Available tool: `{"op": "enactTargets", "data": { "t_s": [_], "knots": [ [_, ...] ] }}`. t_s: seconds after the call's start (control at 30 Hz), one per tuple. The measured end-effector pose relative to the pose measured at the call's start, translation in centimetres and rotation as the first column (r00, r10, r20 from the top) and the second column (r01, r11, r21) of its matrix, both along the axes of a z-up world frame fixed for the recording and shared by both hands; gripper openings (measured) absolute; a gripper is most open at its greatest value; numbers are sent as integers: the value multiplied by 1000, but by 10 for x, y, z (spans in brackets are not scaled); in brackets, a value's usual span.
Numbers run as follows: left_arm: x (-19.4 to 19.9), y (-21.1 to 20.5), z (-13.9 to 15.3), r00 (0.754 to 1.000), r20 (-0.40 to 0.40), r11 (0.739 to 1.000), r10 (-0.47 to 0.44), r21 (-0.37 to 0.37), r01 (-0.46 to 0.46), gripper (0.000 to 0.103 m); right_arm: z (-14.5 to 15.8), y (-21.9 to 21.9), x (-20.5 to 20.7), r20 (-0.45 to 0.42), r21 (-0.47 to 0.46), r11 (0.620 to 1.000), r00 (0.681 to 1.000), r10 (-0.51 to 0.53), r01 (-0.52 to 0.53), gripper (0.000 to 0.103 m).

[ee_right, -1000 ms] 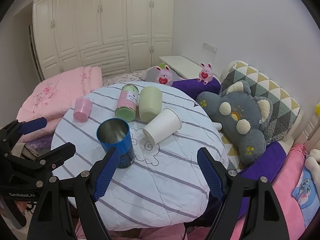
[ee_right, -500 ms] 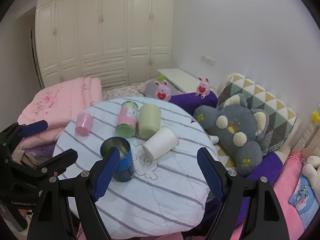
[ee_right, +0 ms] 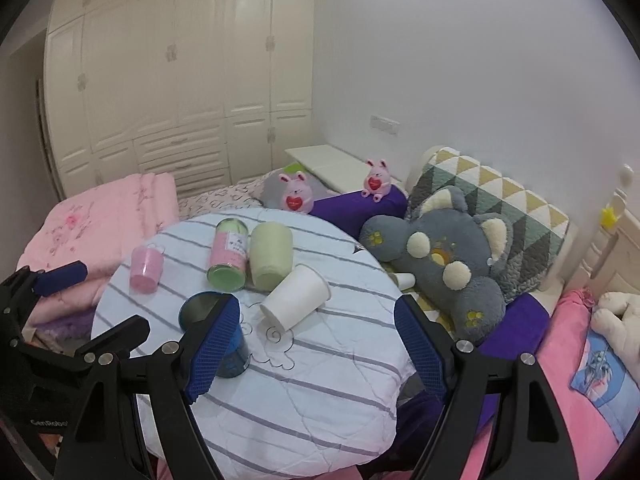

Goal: Flip cup upright

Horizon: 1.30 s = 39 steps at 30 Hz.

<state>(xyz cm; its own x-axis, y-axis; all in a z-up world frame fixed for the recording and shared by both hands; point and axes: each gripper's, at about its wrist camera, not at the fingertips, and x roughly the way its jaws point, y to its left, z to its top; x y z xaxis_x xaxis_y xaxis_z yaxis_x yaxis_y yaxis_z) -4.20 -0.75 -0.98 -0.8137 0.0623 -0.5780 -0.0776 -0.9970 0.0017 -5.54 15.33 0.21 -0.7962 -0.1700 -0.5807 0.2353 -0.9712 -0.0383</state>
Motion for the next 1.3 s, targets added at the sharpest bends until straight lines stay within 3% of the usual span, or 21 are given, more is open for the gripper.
{"op": "enactTargets", "data": {
  "t_s": [0.27, 0.97, 1.3],
  "knots": [
    [1, 1, 3, 1000, -11, 1000, -2, -3, 2, 103, 4, -4, 4, -26, -9, 1000, 1000, 6, -7, 81],
    [6, 6, -1, 999, -45, 999, 7, -34, -9, 103, -5, -13, 3, 16, 6, 999, 999, 40, -40, 81],
    [1, 5, -5, 1000, -22, 999, 15, -31, -15, 103, -7, -14, 0, 22, 14, 999, 999, 37, -37, 81]
  ]
}}
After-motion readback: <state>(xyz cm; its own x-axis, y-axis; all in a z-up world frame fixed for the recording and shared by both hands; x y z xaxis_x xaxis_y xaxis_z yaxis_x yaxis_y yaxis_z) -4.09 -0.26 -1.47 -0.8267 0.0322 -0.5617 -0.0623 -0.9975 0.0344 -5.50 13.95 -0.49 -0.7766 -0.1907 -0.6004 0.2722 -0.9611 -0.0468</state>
